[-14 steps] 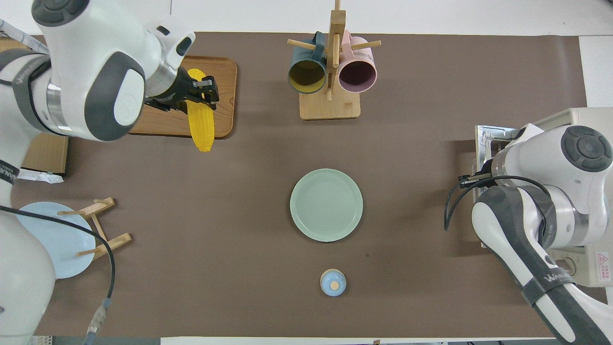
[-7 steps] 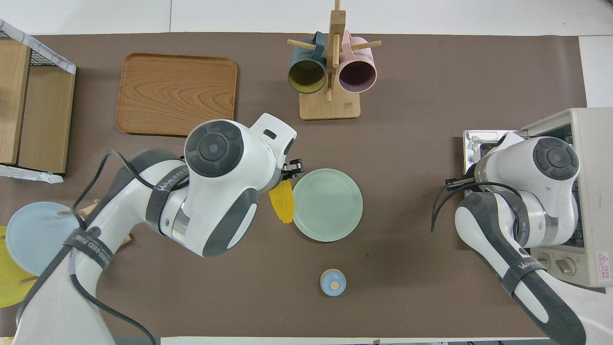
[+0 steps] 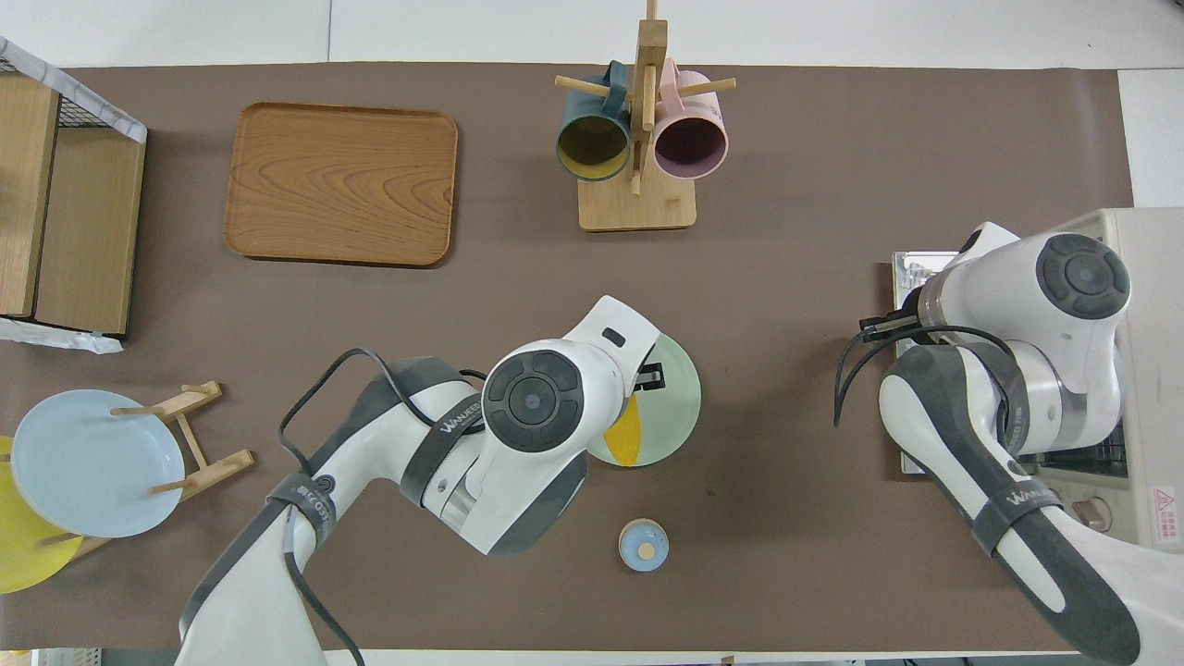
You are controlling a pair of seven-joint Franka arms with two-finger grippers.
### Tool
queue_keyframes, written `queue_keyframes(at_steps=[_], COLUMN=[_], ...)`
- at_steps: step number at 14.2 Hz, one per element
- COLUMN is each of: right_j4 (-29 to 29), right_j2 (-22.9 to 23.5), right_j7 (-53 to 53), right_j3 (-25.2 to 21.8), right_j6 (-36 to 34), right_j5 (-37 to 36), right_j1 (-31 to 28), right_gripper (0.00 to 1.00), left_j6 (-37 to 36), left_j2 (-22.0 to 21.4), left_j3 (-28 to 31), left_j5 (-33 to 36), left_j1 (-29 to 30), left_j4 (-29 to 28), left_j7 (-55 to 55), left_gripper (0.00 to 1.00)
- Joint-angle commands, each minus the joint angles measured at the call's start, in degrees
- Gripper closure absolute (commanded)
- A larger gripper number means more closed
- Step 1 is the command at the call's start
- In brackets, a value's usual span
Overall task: Put corn in oven
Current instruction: 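Lower the corn onto the green plate while the right gripper lowers the door, then release the corn and retract the left gripper while the right gripper approaches the plate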
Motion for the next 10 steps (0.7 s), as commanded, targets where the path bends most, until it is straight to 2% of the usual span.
queue_keyframes(at_steps=[1,2,6,7,8,9,10], right_j4=[8.7,8.7,8.7,8.8,8.9,9.0,9.0], right_j2=[-1.0,-1.7,-5.8,-6.9,-7.7,-8.3,-8.6], right_j7=[-0.6,-0.4,-8.1,-8.2,-8.0,-7.6,-7.6], right_j3=[-0.4,-0.5,-0.7,-0.7,-0.6,-0.5,-0.4], right_j6=[-11.3,-11.4,-18.1,-19.6,-21.0,-22.5,-23.2], right_j5=[-0.9,-0.9,-0.9,-0.6,1.5,3.7,4.3], right_j1=[0.2,0.1,-0.8,-1.2,-1.1,-0.6,-0.4], right_gripper=[0.2,0.0,0.0,0.0,0.0,0.0,0.0], left_j6=[6.6,6.9,7.2,7.4,7.2,6.8,6.5], left_j2=[4.7,5.0,5.7,5.7,5.7,5.6,5.4], left_j3=[1.2,1.2,1.3,1.3,1.3,1.3,1.3], left_j5=[-0.6,-0.6,-0.4,-0.2,0.0,0.0,0.0], left_j1=[-2.3,-2.3,-2.3,-2.2,-2.2,-2.2,-2.2], left_j4=[-0.2,-0.2,-0.3,-0.3,-0.3,-0.2,-0.2], left_j7=[-0.6,-0.6,-0.2,0.1,0.1,0.1,0.1], left_gripper=[1.0,1.0,1.0,0.72,0.31,0.0,0.0])
